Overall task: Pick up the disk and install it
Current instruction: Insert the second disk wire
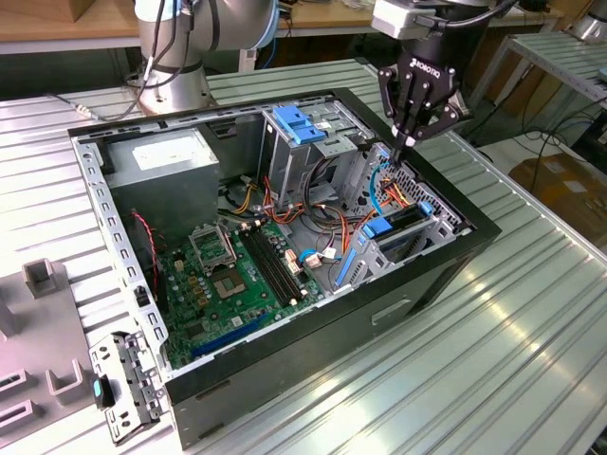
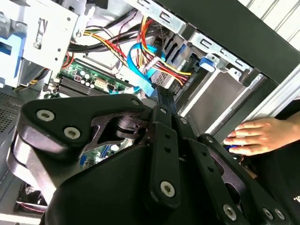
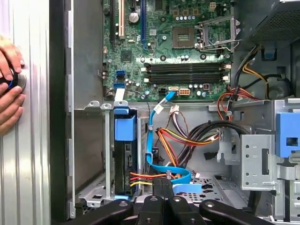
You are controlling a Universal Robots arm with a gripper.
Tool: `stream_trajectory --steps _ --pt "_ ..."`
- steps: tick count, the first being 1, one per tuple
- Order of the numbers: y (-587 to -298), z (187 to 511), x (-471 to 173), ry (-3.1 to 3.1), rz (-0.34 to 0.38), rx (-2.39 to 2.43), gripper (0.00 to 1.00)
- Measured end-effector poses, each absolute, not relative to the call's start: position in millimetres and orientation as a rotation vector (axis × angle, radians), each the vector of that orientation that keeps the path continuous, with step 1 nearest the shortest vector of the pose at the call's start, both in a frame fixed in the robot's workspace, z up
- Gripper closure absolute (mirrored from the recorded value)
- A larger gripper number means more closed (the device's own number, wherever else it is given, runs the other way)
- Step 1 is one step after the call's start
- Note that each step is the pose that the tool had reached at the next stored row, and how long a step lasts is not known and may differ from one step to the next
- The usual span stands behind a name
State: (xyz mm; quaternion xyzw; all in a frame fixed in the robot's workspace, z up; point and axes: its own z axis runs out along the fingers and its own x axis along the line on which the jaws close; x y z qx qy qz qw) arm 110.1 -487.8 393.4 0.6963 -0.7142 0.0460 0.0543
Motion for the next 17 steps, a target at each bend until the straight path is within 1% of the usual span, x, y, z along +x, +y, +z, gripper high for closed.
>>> stream_trajectory --steps 1,2,7,10,17 --pt "-487 393 110 -2.169 0.141 2.115 0.89" --pt "-486 393 110 -2.168 0.142 2.114 0.82" --pt "-485 397 110 -2.167 0.143 2.113 0.82" --pt "-481 392 111 -2.149 0.177 2.095 0.82" --pt "-480 381 111 -2.131 0.212 2.077 0.82"
